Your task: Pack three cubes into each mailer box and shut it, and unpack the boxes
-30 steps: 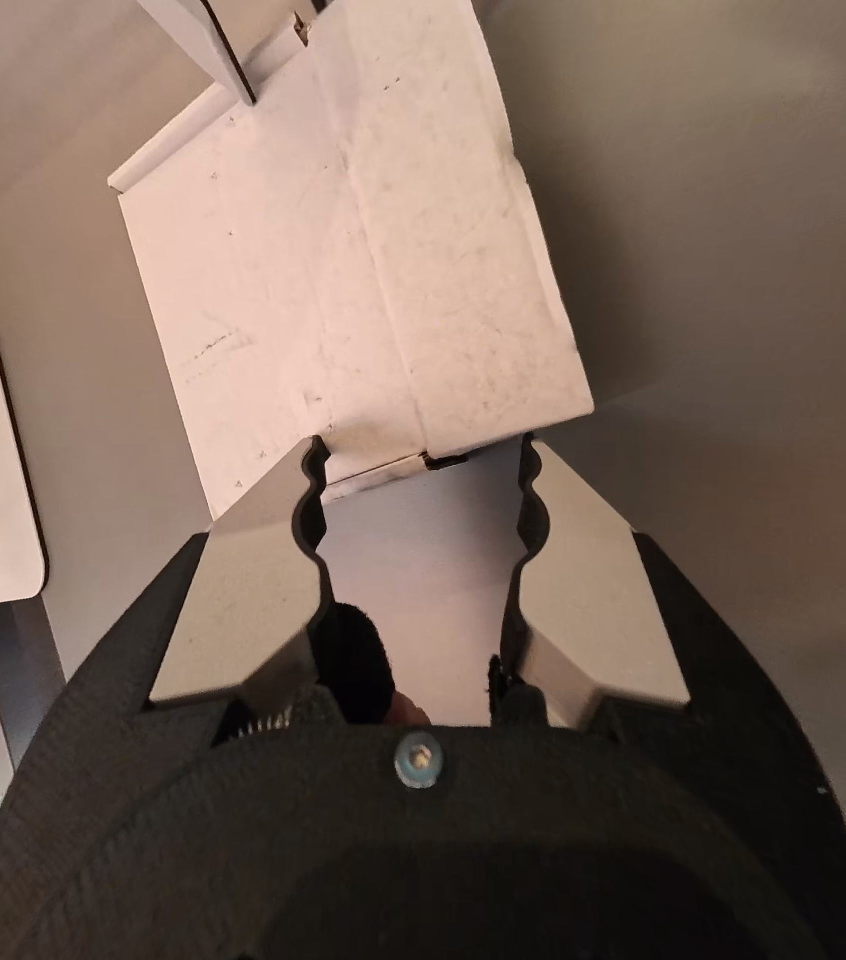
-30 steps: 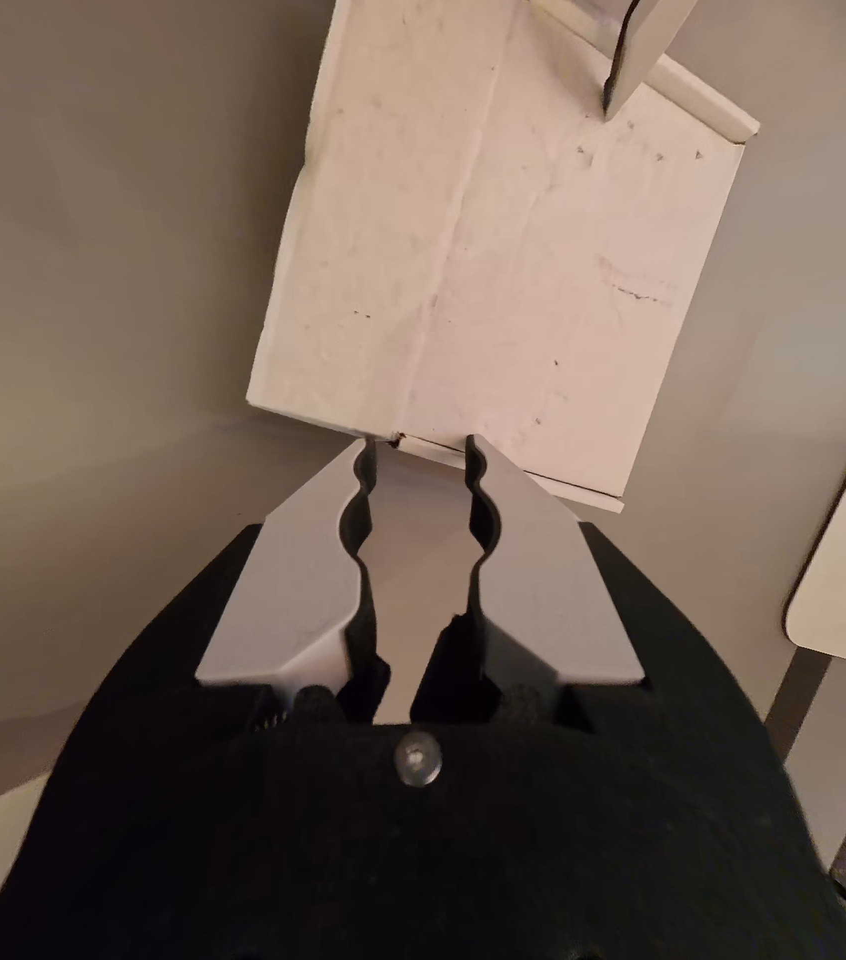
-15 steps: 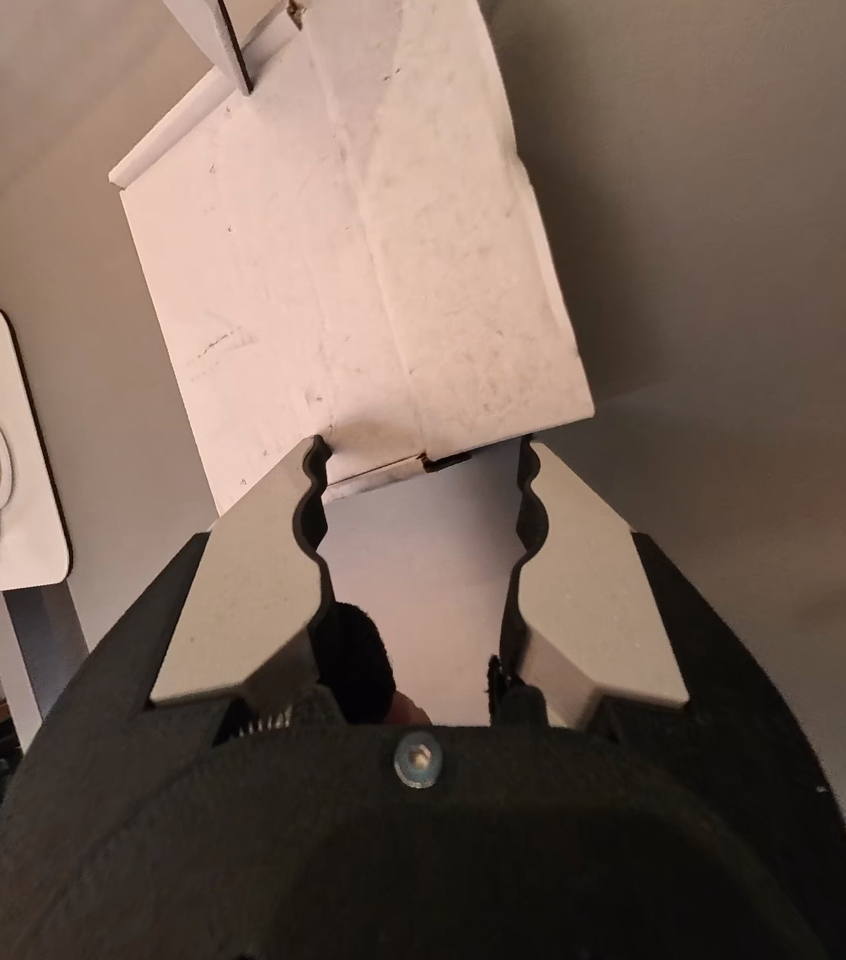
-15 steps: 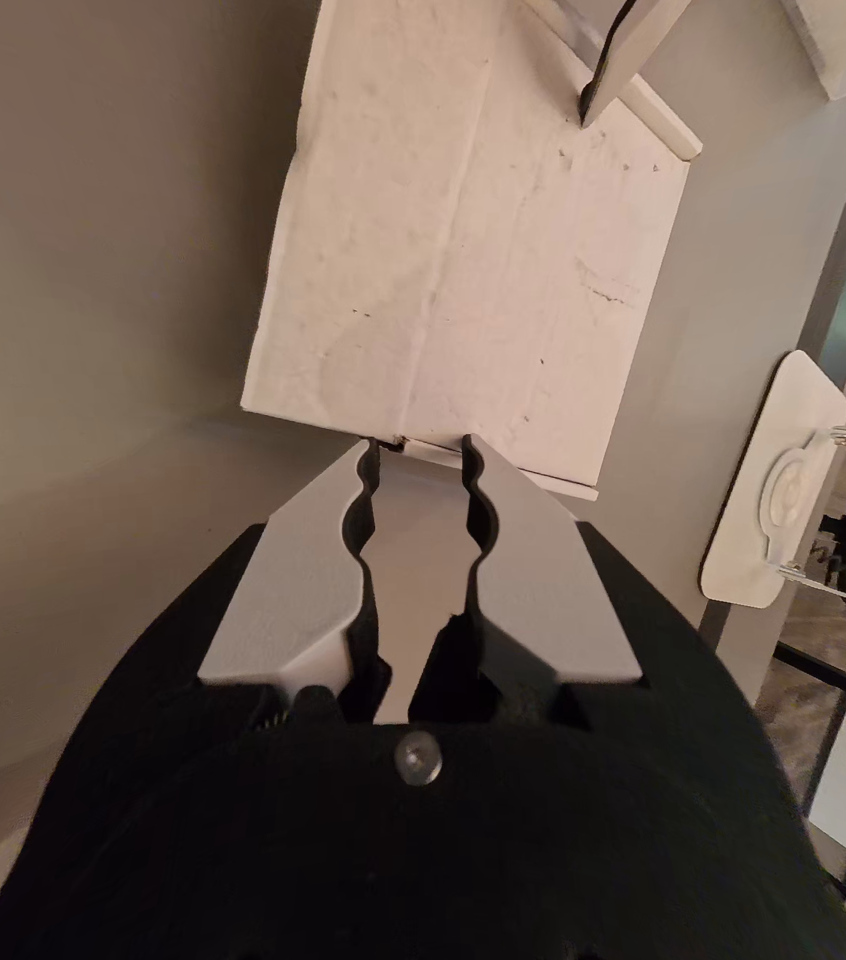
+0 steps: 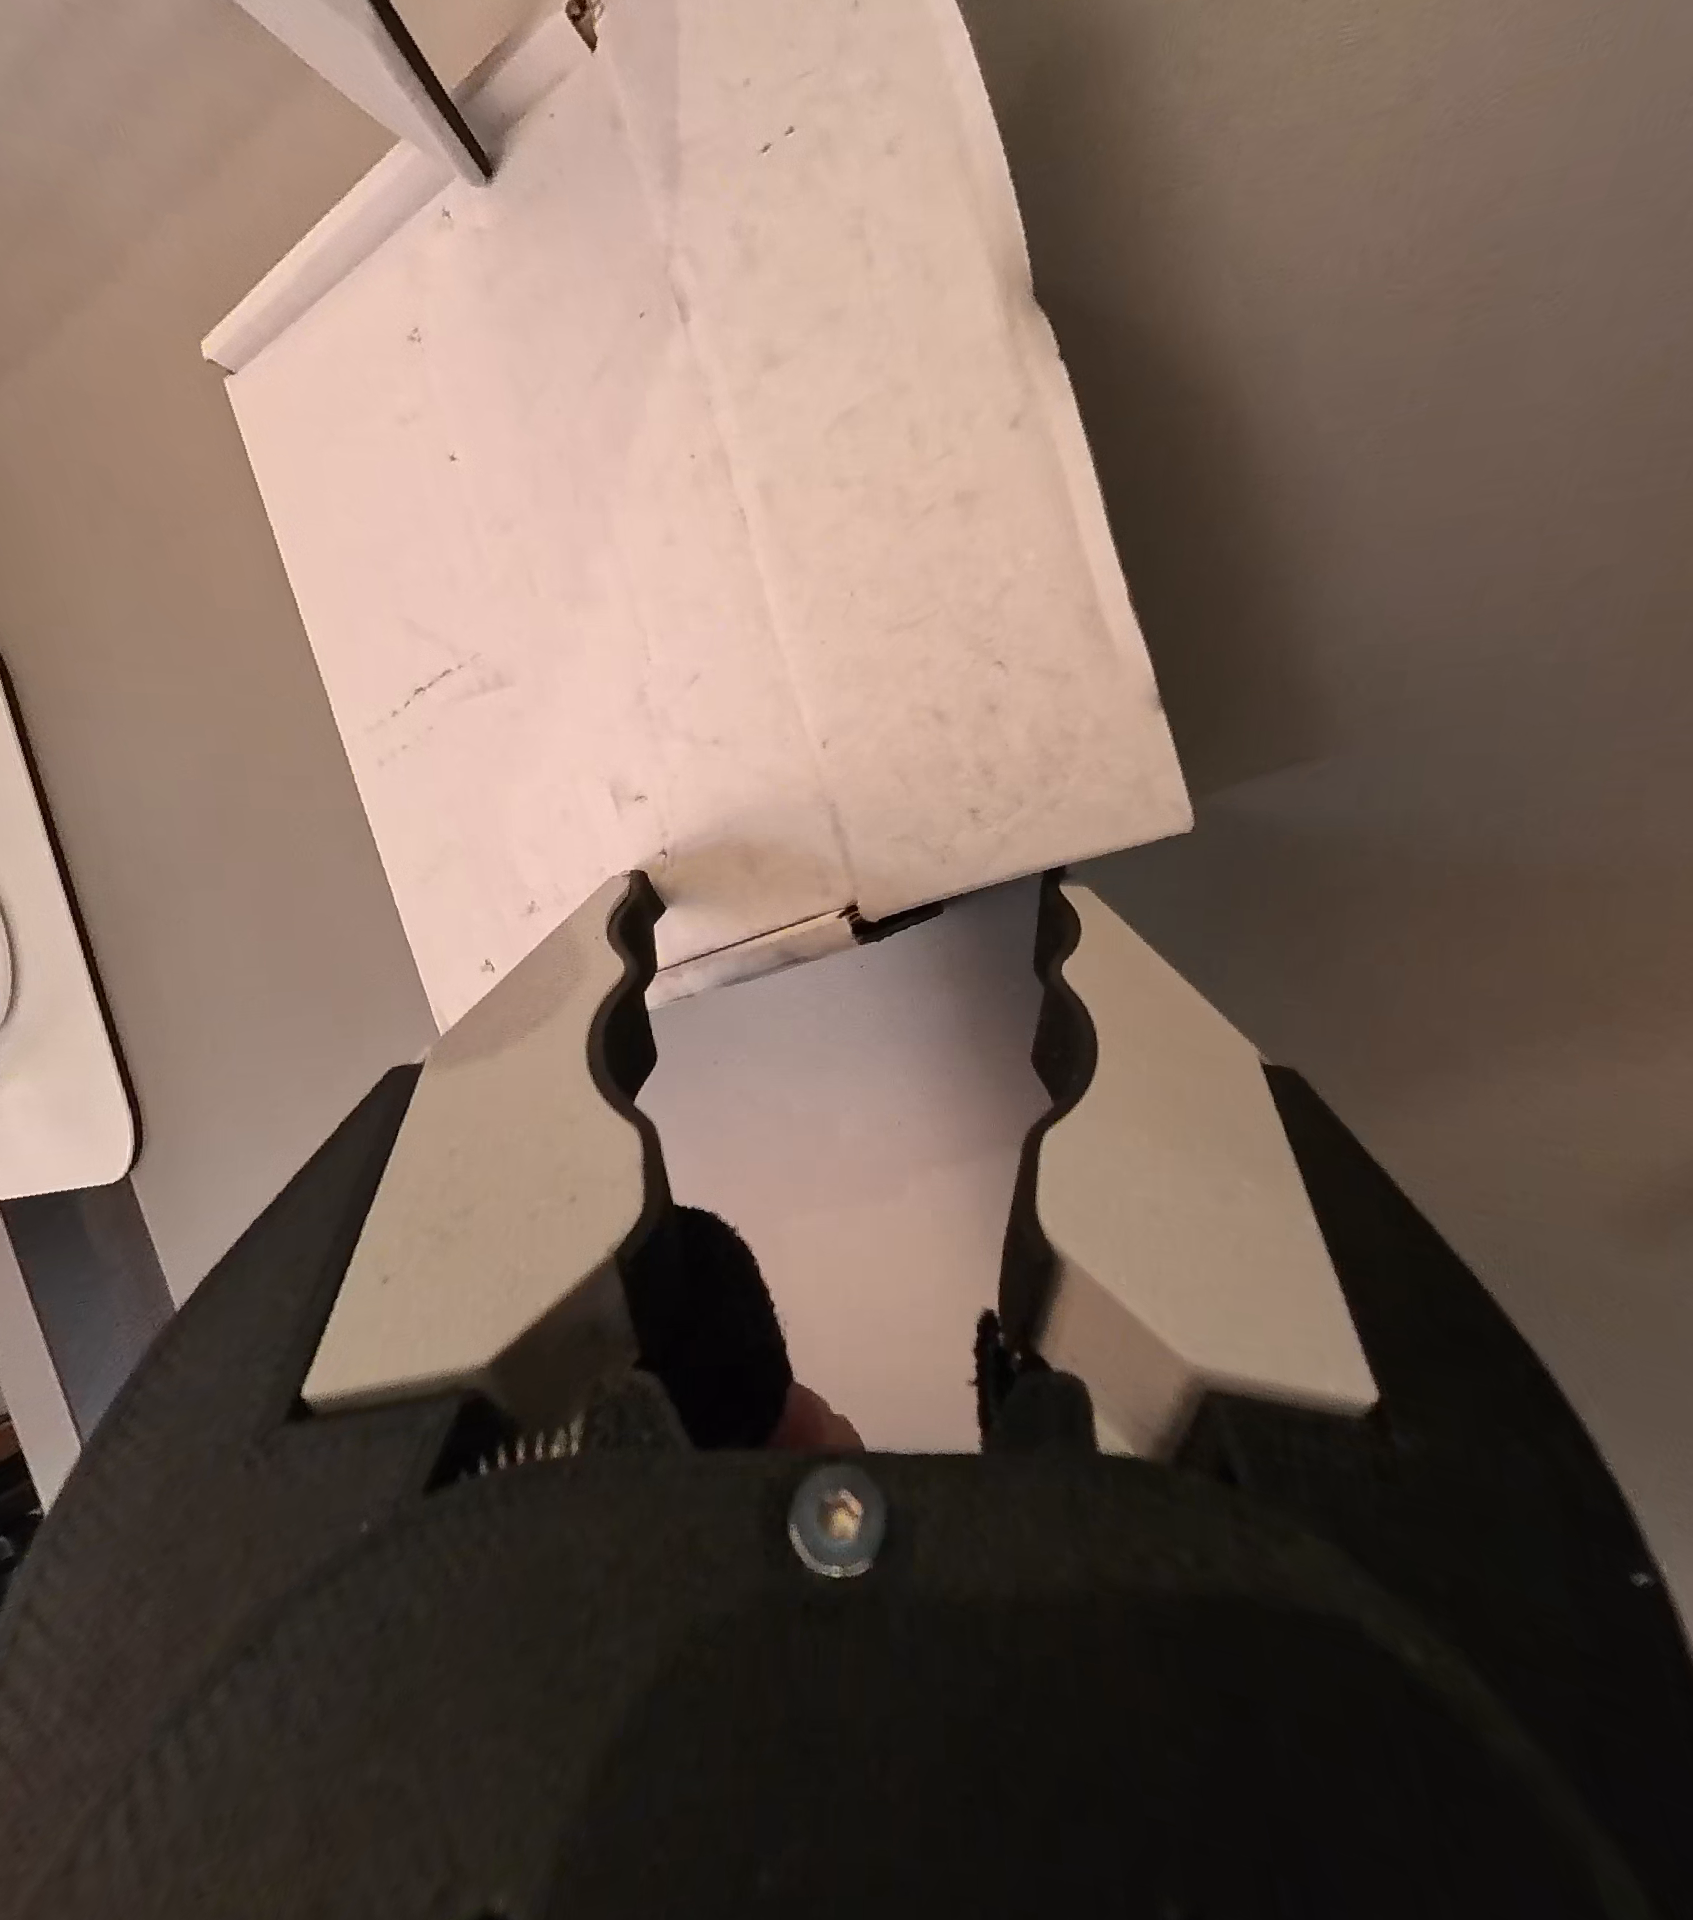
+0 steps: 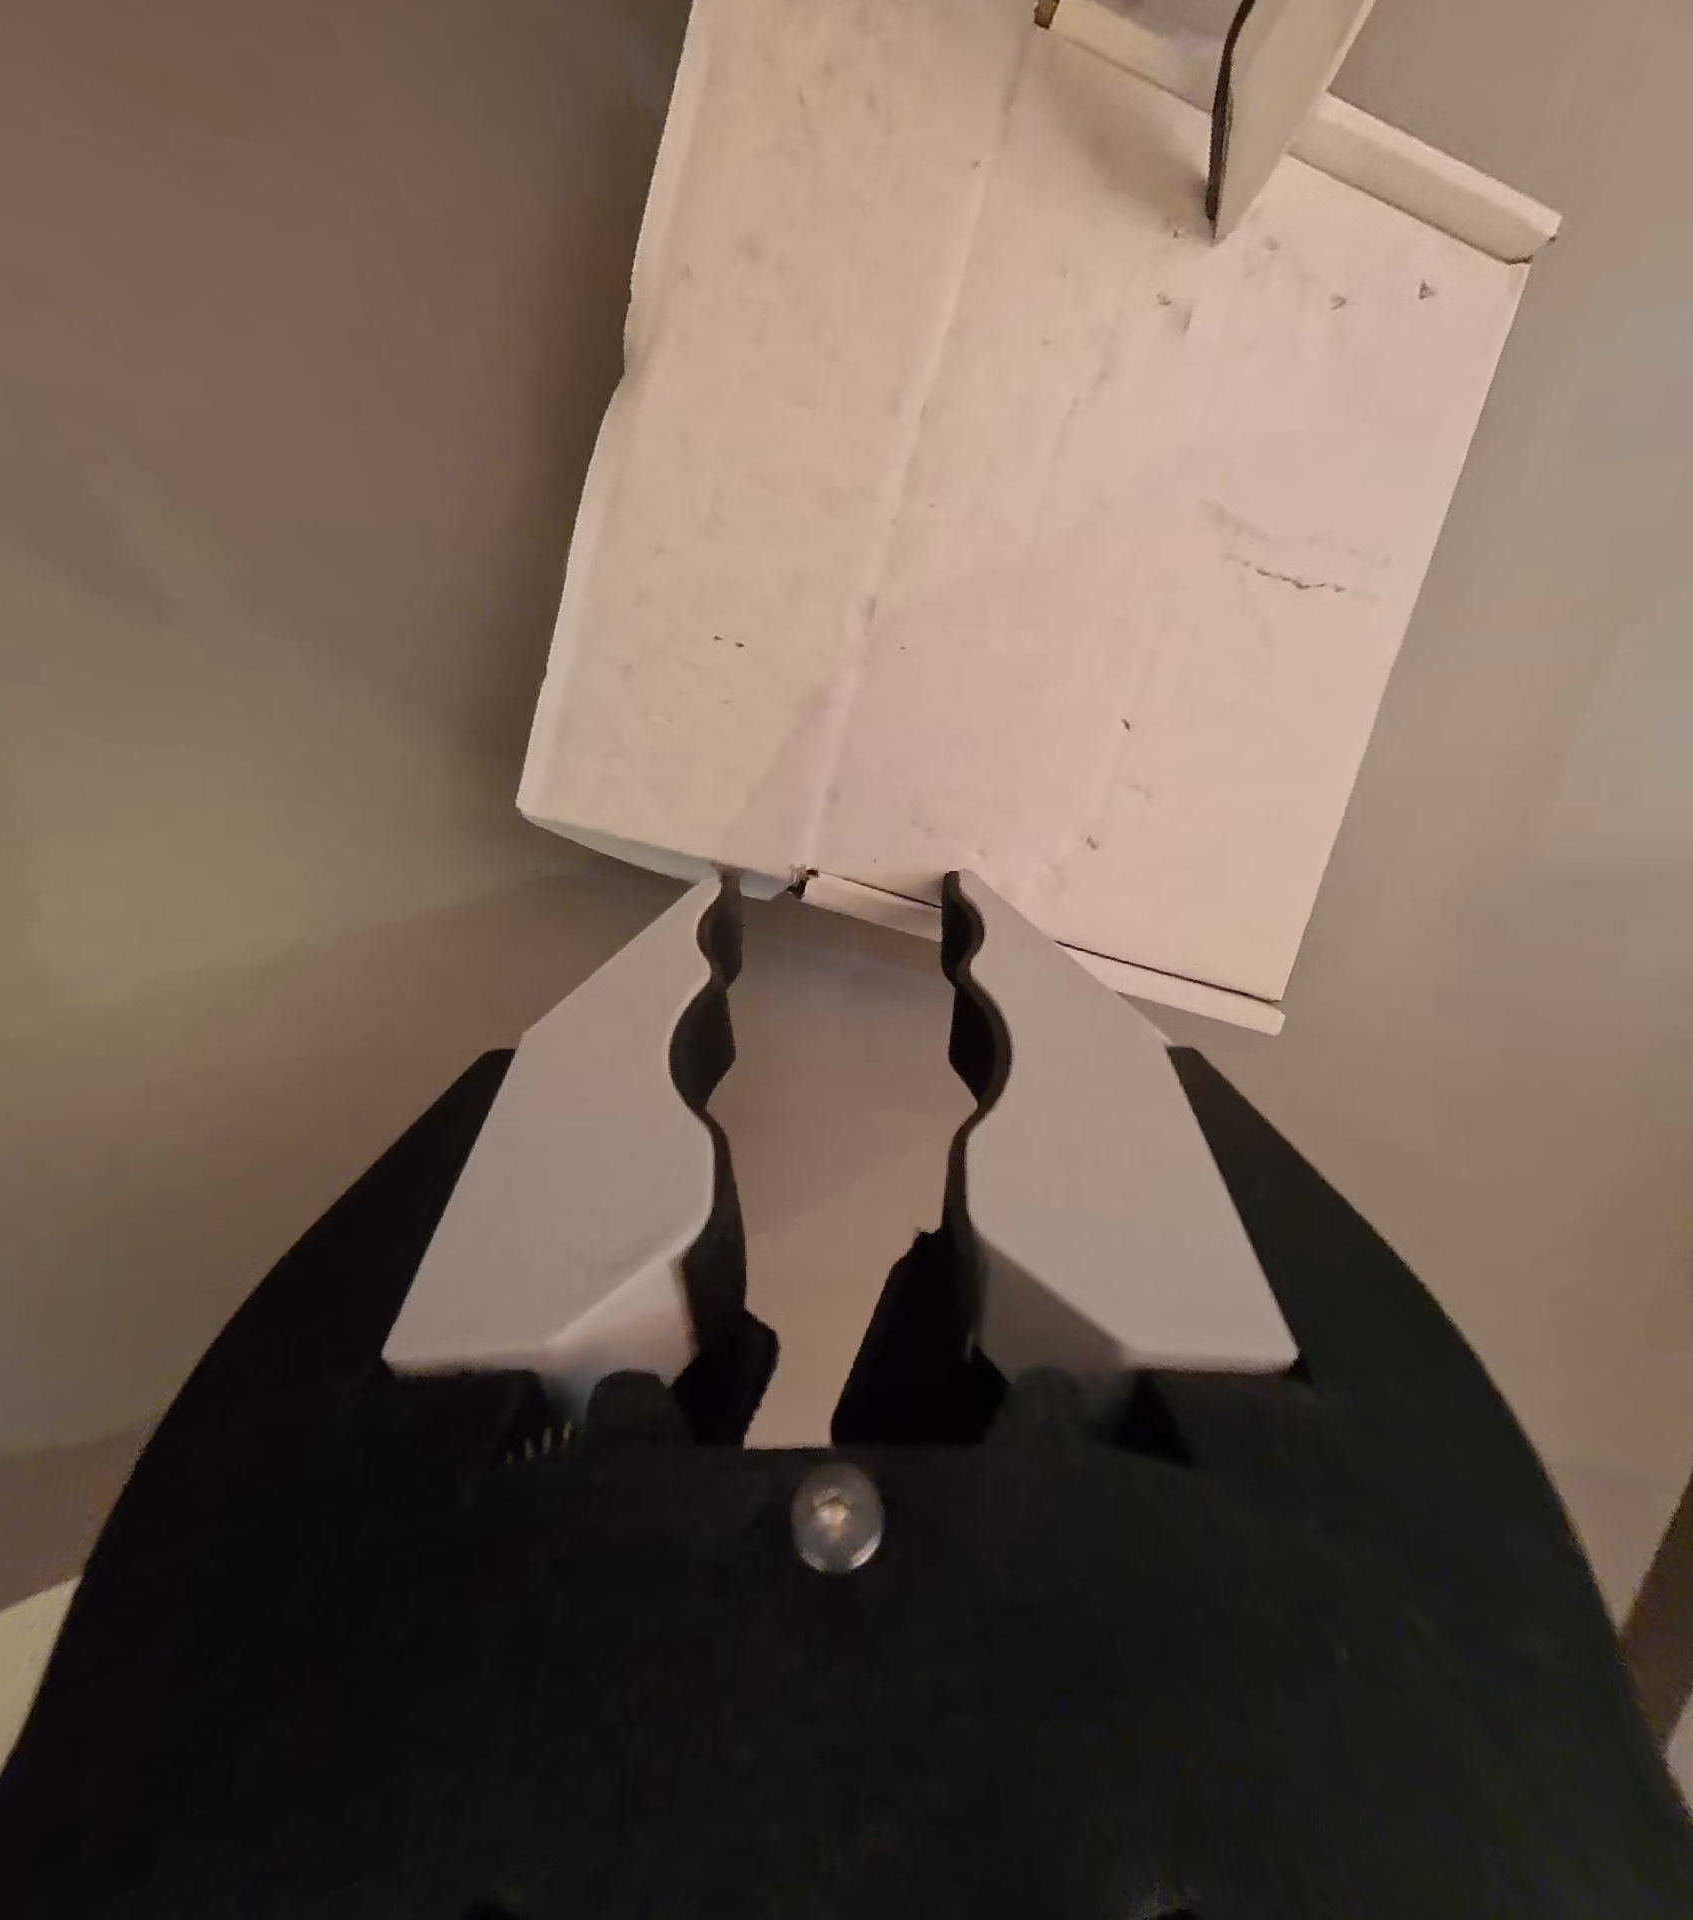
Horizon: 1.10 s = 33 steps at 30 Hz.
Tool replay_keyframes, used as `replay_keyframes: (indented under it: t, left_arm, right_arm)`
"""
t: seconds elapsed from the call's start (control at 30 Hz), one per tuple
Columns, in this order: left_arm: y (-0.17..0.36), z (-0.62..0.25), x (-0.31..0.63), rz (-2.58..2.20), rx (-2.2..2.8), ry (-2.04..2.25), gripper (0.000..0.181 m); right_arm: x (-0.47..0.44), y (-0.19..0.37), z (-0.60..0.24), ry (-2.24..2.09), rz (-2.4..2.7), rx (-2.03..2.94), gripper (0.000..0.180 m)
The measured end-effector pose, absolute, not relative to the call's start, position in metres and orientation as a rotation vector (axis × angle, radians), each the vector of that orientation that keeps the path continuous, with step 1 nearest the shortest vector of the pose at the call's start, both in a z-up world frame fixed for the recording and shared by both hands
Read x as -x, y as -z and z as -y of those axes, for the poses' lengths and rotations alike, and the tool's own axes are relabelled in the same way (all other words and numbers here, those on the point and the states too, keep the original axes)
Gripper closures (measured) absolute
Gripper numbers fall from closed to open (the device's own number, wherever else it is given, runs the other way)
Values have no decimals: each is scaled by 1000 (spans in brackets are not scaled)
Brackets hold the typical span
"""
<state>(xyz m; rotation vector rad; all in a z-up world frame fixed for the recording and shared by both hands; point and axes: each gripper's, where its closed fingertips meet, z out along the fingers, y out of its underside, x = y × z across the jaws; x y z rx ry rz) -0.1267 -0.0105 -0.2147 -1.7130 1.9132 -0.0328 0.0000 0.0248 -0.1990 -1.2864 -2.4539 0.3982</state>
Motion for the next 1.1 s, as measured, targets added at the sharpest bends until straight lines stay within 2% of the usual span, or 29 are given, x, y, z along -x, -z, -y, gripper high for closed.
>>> replay_keyframes:
  t: [1.1]
  left_arm:
    - [219, 9, 127, -1894, 1669, -113, 108]
  right_arm:
    - [1, 204, -27, -97, 2361, 1176, 142]
